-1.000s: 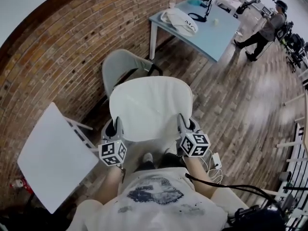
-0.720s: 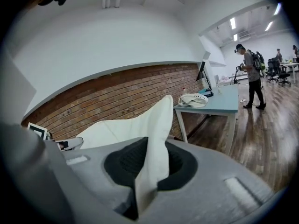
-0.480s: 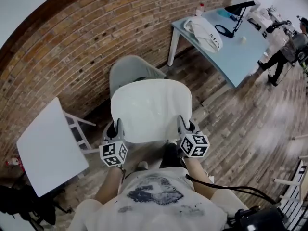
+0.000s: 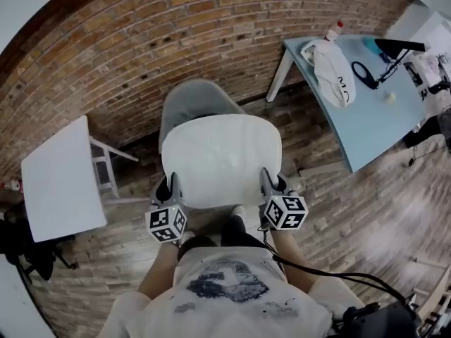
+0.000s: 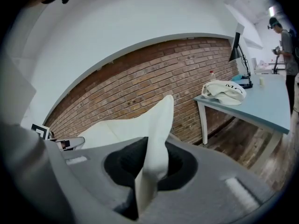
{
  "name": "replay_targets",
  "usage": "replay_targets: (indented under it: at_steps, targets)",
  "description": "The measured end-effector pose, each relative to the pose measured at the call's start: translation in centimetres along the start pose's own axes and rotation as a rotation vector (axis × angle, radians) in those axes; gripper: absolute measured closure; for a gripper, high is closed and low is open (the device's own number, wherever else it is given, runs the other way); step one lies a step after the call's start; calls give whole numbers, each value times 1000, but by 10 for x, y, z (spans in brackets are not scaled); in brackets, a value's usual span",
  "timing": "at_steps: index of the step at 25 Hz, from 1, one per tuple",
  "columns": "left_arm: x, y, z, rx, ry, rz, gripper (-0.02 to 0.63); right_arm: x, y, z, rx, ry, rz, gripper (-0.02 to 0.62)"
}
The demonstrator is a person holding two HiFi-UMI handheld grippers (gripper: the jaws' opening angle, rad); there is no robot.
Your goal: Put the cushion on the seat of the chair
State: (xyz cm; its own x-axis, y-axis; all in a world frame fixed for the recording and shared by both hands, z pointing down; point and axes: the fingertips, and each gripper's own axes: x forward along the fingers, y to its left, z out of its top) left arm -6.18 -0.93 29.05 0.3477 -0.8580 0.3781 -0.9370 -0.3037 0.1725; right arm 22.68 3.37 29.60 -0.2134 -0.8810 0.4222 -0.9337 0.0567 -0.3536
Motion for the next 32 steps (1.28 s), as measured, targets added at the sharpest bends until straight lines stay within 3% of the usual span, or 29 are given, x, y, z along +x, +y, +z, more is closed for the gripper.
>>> replay_targets:
  at_steps: [6,11,32]
  targets:
    - [15,4,-19,-34,28,97,558,38,-14,-4,-34,75,81,547]
    - [34,16,-42,-47,57,133,558,74,-23,-24,-47,131,108,547]
    - [127,95,-221,-108,148,215,558,212,-64,-173,-102,262,130,546]
